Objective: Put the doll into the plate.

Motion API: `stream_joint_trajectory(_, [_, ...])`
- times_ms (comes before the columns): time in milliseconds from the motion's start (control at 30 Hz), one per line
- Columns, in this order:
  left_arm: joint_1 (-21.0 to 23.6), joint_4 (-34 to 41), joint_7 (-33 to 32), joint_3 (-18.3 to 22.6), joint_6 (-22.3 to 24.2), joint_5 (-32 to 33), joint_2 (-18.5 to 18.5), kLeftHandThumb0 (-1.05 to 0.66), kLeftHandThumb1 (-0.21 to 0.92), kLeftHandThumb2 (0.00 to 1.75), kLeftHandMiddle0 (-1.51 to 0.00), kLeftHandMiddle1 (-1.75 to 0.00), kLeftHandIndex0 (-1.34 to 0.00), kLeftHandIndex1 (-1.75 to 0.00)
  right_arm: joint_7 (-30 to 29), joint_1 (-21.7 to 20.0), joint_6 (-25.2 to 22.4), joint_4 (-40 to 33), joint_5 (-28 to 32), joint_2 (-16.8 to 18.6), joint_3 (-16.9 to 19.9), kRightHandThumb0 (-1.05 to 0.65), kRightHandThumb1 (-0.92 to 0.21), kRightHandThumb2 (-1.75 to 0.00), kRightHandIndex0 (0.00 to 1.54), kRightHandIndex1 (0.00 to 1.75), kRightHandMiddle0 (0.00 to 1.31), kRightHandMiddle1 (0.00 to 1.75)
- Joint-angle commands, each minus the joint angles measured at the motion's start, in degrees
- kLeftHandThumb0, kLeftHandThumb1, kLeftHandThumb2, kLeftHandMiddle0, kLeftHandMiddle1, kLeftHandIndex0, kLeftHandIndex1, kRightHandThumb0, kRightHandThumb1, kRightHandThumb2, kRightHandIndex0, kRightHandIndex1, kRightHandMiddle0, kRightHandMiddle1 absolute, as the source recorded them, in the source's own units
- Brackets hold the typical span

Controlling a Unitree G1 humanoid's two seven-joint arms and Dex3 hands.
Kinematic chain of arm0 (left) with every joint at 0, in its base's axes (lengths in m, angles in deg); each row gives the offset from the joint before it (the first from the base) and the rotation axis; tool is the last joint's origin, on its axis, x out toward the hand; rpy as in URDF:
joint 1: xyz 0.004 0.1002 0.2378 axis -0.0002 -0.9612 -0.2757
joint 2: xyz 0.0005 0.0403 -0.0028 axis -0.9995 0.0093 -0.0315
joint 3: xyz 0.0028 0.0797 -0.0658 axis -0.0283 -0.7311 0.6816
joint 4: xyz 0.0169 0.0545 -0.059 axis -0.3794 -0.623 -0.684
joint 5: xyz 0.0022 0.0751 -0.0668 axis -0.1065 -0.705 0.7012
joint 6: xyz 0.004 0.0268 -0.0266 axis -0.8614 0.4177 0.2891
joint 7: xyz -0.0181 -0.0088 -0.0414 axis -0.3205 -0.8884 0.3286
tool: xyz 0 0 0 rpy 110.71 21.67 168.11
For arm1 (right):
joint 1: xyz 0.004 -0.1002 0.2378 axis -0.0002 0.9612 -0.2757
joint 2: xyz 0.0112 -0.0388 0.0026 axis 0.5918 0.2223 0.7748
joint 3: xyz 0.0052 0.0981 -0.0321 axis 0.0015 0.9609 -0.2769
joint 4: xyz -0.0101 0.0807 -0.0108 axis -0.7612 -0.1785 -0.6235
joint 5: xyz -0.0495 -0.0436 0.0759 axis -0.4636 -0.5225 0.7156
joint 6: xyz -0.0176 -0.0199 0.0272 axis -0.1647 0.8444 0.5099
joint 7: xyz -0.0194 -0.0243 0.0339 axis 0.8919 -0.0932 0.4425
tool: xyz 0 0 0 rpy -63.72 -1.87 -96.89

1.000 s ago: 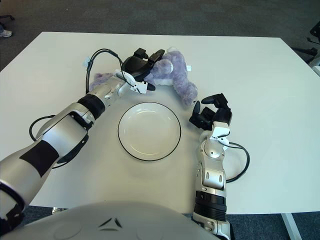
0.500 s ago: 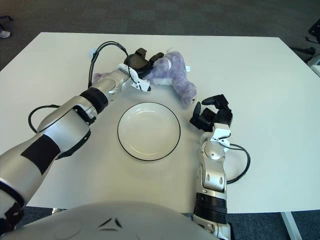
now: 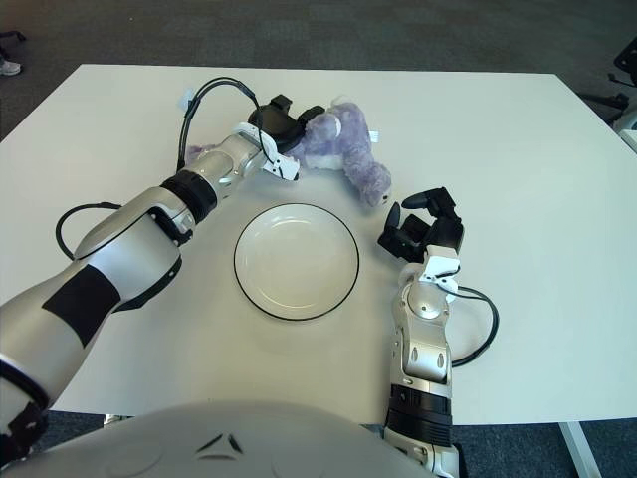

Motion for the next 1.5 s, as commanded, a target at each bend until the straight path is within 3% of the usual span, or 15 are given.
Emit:
stream_joint_trajectory(0, [0.06, -1.05, 1.53, -0.33, 0.18, -0.07, -0.31, -1.02, 0.92, 0.24, -0.30, -1.75, 0.00, -0.30, 0.00, 0.07, 0.69, -0.69, 0.16, 0.10, 0.21, -0.46, -0.38, -1.23, 1.19, 1.75, 0.56, 1.75])
stream_joint_trajectory(367, [-0.57, -3.42, 0.41, 0.97, -0.05, 1.80, 0.60, -0.95, 0.84, 0.16, -0.41, -1.75, 0.00, -0.55, 0.09, 0.40, 0.98, -0.93, 0.02, 0.03, 0.11, -0.46, -0.39, -1.23, 1.19, 1.75, 0.55, 1.75])
stream_joint_trajectory(433, [-0.73, -3.62, 0.27, 1.51, -0.16, 2.58, 0.74, -0.72, 0.62, 0.48, -0.47, -1.75, 0.00, -0.65, 0.15, 0.46, 0.97, -0.99, 0.03, 0.00, 0.11, -0.46, -0.39, -1.23, 1.19, 1.75, 0.55, 1.75])
stream_joint_trajectory(533, [-1.04, -4.02, 0.16, 2.28, -0.30, 3.57, 1.00, -0.55, 0.42, 0.79, -0.51, -1.75, 0.00, -0.76, 0.14, 0.66, 0.95, -1.23, -0.07, 0.05, 0.07, -0.46, -0.39, -1.23, 1.19, 1.75, 0.55, 1.75])
stream_joint_trajectory(567, [-1.30, -4.24, 0.17, 2.84, -0.32, 4.25, 1.20, -0.35, 0.41, 0.86, -0.54, -1.71, 0.00, -0.78, 0.14, 0.73, 0.97, -1.30, -0.08, 0.06, 0.07, -0.46, -0.39, -1.23, 1.19, 1.75, 0.55, 1.75])
stream_joint_trajectory(600, [-1.47, -4.41, 0.18, 3.19, -0.33, 4.73, 1.35, -0.05, 0.37, 0.95, -0.63, -1.62, 0.00, -0.92, 0.15, 0.78, 0.98, -1.35, -0.08, 0.07, 0.07, -0.46, -0.39, -1.23, 1.19, 1.75, 0.55, 1.75])
stream_joint_trajectory(633, [-1.55, -4.55, 0.17, 3.40, -0.35, 5.06, 1.44, 0.13, 0.35, 1.02, -0.68, -1.56, 0.00, -1.01, 0.15, 0.80, 0.99, -1.36, -0.07, 0.07, 0.07, -0.46, -0.39, -1.23, 1.19, 1.75, 0.55, 1.75])
stream_joint_trajectory(733, [-1.78, -4.84, 0.24, 4.00, -0.52, 5.94, 1.66, 0.36, 0.31, 1.10, -0.75, -1.49, 0.00, -1.16, 0.18, 0.87, 1.27, -1.28, -0.05, 0.02, 0.09, -0.46, -0.39, -1.23, 1.19, 1.75, 0.56, 1.75])
stream_joint_trajectory(867, [-2.01, -4.89, 0.47, 4.67, -0.66, 6.93, 1.81, 0.46, 0.27, 1.20, -0.77, -1.51, 0.00, -1.28, 0.04, 1.03, 1.71, -1.34, -0.05, 0.14, 0.13, -0.46, -0.39, -1.23, 1.18, 1.75, 0.55, 1.75])
stream_joint_trajectory(1133, [-2.33, -4.69, 0.77, 5.39, -1.22, 8.00, 1.84, 0.49, 0.24, 1.30, -0.74, -1.60, 0.00, -1.44, -0.33, 1.11, 1.93, -1.37, -0.22, 0.37, 0.18, -0.46, -0.39, -1.23, 1.18, 1.75, 0.55, 1.75])
stream_joint_trajectory(1267, [-2.34, -4.63, 1.05, 5.48, -1.90, 8.30, 1.72, 0.48, 0.25, 1.29, -0.72, -1.61, 0.00, -1.65, -0.25, 1.13, 1.64, -1.47, -0.16, 0.34, 0.19, -0.46, -0.39, -1.23, 1.18, 1.75, 0.56, 1.75])
stream_joint_trajectory(1467, [-2.30, -4.67, 1.65, 5.56, -2.46, 8.40, 1.65, 0.47, 0.30, 1.22, -0.71, -1.58, 0.00, -1.74, -0.09, 1.13, 1.48, -1.52, 0.07, 0.34, 0.23, -0.46, -0.38, -1.23, 1.18, 1.75, 0.56, 1.75])
